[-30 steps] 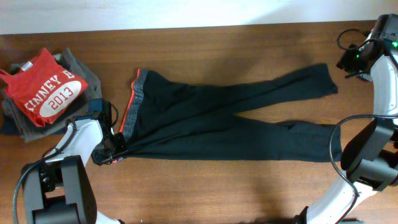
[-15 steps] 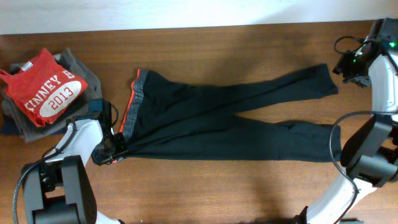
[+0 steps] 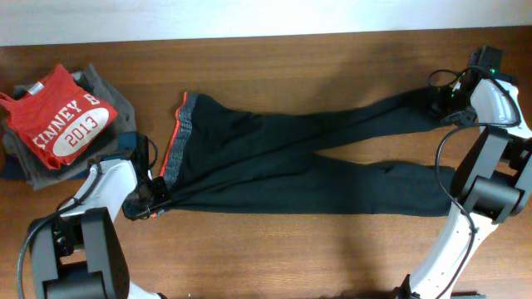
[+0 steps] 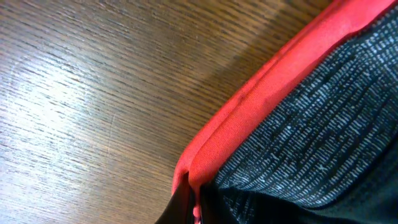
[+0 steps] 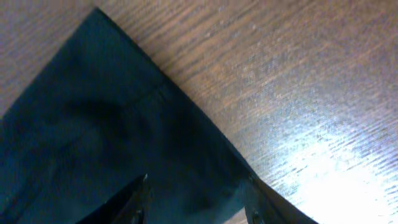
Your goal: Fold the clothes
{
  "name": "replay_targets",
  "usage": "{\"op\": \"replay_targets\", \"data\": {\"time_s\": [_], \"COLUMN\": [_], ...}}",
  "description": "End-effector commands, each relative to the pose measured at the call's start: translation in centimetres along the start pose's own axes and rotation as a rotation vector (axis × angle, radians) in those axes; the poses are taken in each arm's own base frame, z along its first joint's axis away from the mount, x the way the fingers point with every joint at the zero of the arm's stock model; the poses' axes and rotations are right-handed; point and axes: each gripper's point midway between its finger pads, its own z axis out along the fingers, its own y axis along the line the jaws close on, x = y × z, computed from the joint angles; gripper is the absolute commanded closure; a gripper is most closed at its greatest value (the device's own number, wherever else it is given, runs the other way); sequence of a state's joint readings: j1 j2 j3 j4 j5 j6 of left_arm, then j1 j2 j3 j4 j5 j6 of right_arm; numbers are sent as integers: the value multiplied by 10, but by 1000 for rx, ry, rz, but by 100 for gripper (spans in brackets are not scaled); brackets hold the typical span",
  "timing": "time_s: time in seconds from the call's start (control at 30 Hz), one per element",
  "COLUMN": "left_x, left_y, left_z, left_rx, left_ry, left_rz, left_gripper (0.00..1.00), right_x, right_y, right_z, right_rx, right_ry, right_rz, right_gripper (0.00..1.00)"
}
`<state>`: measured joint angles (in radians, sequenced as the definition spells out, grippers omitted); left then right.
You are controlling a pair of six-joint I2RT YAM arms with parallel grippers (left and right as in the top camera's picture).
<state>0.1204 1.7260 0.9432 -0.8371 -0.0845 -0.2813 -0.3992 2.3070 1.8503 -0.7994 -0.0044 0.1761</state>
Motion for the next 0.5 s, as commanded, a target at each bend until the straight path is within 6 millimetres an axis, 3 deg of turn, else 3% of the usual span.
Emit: {"op": "replay_targets", "data": {"time_s": [0.0,0.17,0.3,0.47], "left_x": [5,5,5,6], "left_y": [-3,-3,-3,-3], "left_z": [13,13,13,13], "left_rx": [22,22,22,21], "left_ry": [29,29,30,31], "left_rz": [-19,-19,-19,-19], "left_gripper": [96,96,96,97], "right_x": [5,26,35,45], "right_y": [1,-12,-32,-77], "right_z": [10,30,28,20], "right_rx": [11,72,165,303], "right_ry": [18,100,132,175], "right_rz": [-13,-19,-20,65], "right_gripper": [48,62,71,75]}}
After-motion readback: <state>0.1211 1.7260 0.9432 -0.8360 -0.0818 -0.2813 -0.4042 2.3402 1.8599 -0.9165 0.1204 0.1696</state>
